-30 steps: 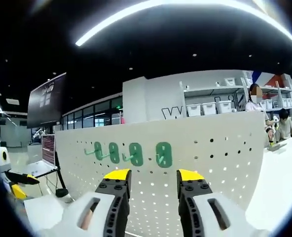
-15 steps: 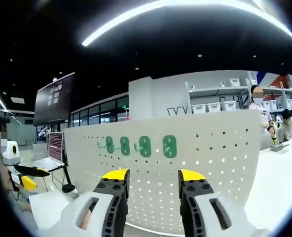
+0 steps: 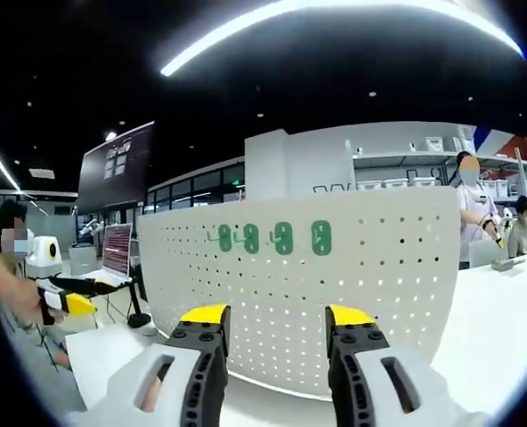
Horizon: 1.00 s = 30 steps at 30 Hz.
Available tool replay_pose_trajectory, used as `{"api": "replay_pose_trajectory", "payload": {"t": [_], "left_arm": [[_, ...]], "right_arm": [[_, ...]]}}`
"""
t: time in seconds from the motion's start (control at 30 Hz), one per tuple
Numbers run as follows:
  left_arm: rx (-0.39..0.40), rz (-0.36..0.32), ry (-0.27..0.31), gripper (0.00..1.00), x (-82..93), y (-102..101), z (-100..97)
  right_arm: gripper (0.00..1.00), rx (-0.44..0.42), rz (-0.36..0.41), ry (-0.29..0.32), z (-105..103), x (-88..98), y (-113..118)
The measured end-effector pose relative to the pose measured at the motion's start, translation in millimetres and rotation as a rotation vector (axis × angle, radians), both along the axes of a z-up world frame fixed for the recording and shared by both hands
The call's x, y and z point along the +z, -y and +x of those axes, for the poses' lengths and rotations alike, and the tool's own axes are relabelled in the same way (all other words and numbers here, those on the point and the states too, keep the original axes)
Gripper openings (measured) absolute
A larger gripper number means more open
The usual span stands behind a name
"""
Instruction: Insert the hook assembly into the mounting plate slot until the hook locks in place.
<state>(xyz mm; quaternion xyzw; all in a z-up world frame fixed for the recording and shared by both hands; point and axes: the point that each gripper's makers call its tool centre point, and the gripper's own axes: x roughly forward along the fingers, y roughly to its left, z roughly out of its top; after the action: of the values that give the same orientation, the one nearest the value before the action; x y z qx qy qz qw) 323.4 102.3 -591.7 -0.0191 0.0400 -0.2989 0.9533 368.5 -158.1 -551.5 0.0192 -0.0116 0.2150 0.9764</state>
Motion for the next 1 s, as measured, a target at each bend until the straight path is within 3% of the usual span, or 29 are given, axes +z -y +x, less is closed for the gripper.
{"api": "replay_pose_trajectory", "payload": {"t": [0.57, 1.0], "left_arm": [[-0.004, 0.021, 0.01, 0.71, 0.1, -3.6, -11.4], [0.013, 0.011, 0.008, 0.74, -0.8, -19.6, -25.2]], "right_arm": [[0.46, 0.012, -0.011, -0.024, -36.7, -15.2, 4.0], [0.49, 0.01, -0.008, -0.052, -60.4, -29.4, 5.4]]}}
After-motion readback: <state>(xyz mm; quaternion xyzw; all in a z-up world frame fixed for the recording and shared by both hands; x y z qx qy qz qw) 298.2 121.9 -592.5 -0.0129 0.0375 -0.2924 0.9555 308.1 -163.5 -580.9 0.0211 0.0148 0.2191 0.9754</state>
